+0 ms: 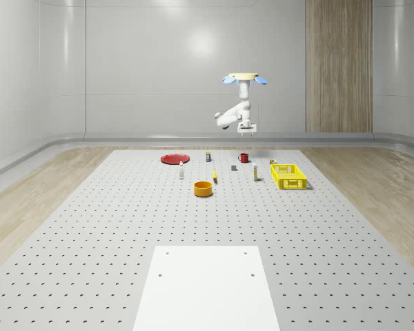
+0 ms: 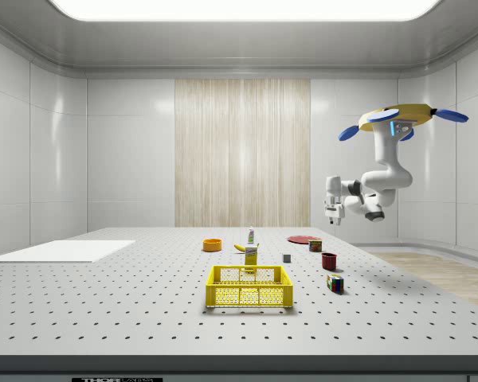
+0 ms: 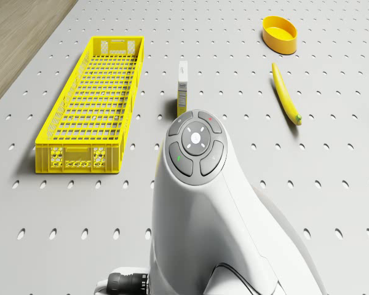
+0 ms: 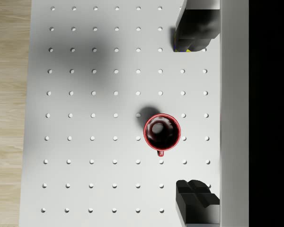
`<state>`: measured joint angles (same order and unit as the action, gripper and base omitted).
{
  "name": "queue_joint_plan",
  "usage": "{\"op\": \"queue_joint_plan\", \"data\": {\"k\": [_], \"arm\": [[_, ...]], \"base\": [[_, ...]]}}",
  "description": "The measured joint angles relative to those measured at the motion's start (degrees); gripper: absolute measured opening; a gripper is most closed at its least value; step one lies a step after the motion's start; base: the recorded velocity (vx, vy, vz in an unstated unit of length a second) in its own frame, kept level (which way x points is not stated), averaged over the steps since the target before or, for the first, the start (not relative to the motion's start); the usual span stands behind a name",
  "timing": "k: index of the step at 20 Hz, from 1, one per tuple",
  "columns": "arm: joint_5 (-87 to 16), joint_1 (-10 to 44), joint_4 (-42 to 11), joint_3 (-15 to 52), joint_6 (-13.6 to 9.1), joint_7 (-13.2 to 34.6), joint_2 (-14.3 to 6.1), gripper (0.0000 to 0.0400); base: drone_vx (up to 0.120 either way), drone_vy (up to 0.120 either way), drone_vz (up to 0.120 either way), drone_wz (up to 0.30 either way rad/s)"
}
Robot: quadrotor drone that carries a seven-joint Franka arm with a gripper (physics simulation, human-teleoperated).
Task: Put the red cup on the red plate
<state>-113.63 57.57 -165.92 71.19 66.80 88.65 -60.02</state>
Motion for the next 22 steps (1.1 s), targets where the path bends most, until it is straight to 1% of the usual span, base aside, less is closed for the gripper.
{"op": "queue_joint_plan", "data": {"k": [2, 12, 16, 20, 22], "arm": [[0.1, 0.8, 0.0, 0.5, 0.2, 0.6, -0.7, 0.0400], [1.3, 3.0, 0.1, 2.0, 2.2, 2.4, -4.0, 0.0400], [1.9, 3.5, 0.2, 2.4, 3.2, 2.9, -5.2, 0.0400], [2.5, 4.0, 0.3, 2.8, 4.3, 3.3, -6.4, 0.0400], [2.8, 4.2, 0.3, 3.0, 4.8, 3.5, -7.0, 0.0400]], "base": [[0.000, 0.120, -0.120, 0.000], [0.000, 0.000, -0.120, 0.000], [0.080, 0.000, -0.120, 0.000], [0.000, 0.000, -0.120, 0.000], [0.000, -0.080, -0.120, 0.000]]}}
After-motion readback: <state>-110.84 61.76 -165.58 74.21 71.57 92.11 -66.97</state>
